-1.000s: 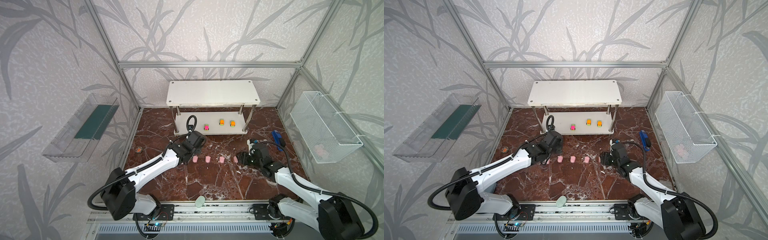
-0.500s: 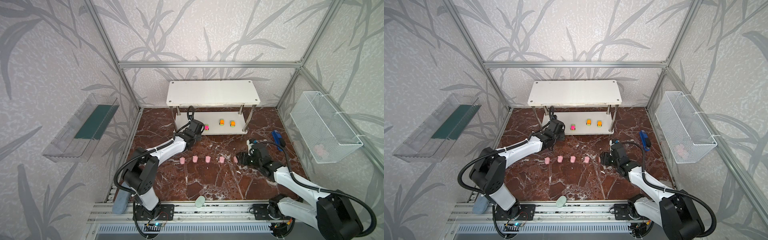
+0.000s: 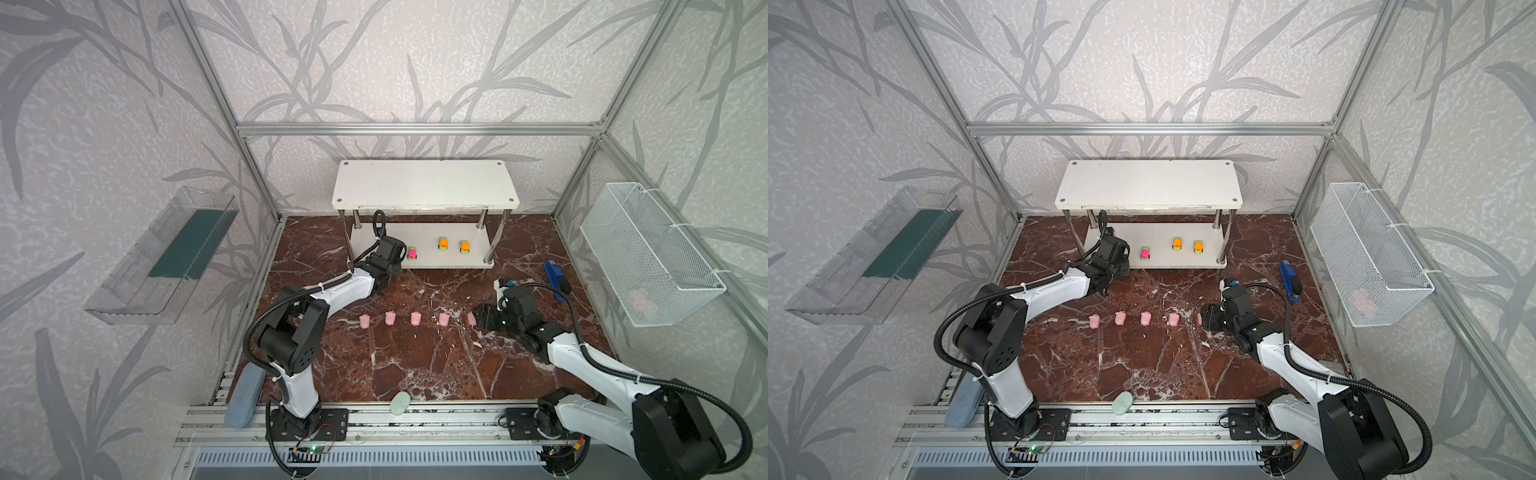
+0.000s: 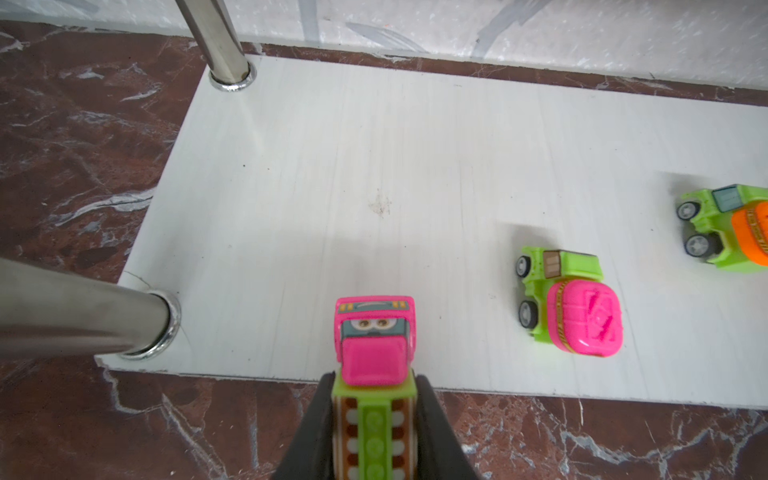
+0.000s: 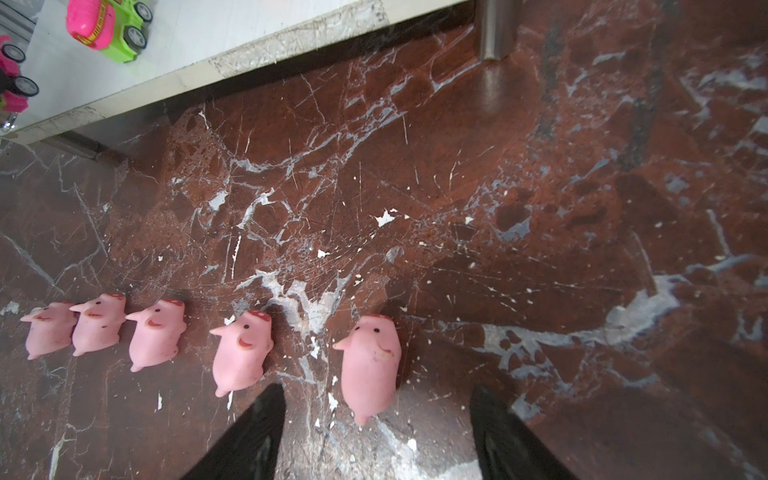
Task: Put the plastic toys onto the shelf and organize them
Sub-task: 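Carry the pink-cab truck with the left gripper onto the lower shelf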
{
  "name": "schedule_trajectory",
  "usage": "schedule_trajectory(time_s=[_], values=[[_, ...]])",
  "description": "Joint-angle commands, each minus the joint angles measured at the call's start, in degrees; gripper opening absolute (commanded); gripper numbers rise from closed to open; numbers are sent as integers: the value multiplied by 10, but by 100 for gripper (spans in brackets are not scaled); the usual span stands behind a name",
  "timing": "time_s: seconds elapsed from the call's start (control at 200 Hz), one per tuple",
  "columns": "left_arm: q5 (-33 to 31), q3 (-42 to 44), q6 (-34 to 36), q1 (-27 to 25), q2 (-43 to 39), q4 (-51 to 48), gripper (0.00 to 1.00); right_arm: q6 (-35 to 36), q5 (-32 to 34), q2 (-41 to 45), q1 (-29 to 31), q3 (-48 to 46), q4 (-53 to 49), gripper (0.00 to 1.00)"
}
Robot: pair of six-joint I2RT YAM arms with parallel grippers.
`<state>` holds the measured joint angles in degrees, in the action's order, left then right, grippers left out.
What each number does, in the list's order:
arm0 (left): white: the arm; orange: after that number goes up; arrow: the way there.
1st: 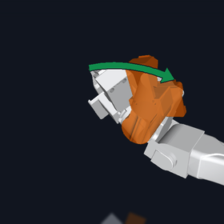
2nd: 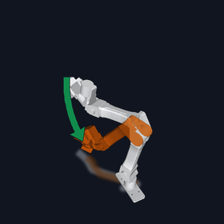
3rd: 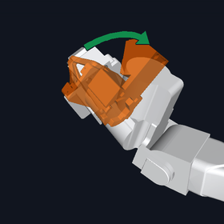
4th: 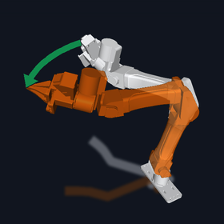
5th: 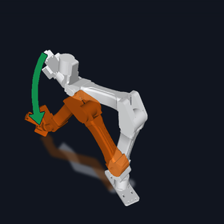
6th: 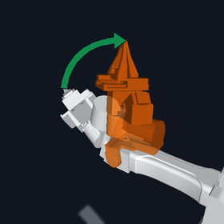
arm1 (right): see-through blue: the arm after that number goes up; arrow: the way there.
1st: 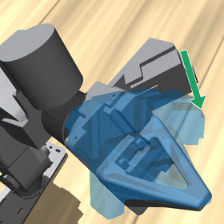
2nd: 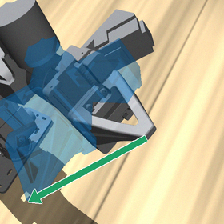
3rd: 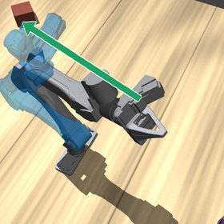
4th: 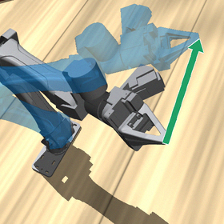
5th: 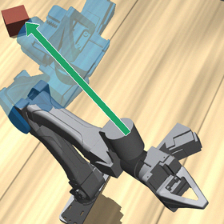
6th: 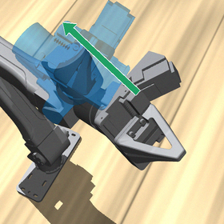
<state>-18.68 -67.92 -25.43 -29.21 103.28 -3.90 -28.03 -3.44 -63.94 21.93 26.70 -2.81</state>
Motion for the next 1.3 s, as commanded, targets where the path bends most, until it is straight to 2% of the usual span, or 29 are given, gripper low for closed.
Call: schedule_trajectory(time_s=[0.0,0.45,0.86,1.04,1.294], values=[[0,-20,5,7,12,20,25,8,6,13,-4,-5,1,71],[-4,-48,28,18,53,29,27,10,7,19,-9,-7,-5,71],[-19,-44,29,24,47,30,54,10,5,14,-11,-6,-2,71],[-2,-29,27,23,28,39,55,9,3,11,-11,-7,2,71],[-8,-39,45,24,47,35,48,6,-1,7,-11,-7,3,71]])
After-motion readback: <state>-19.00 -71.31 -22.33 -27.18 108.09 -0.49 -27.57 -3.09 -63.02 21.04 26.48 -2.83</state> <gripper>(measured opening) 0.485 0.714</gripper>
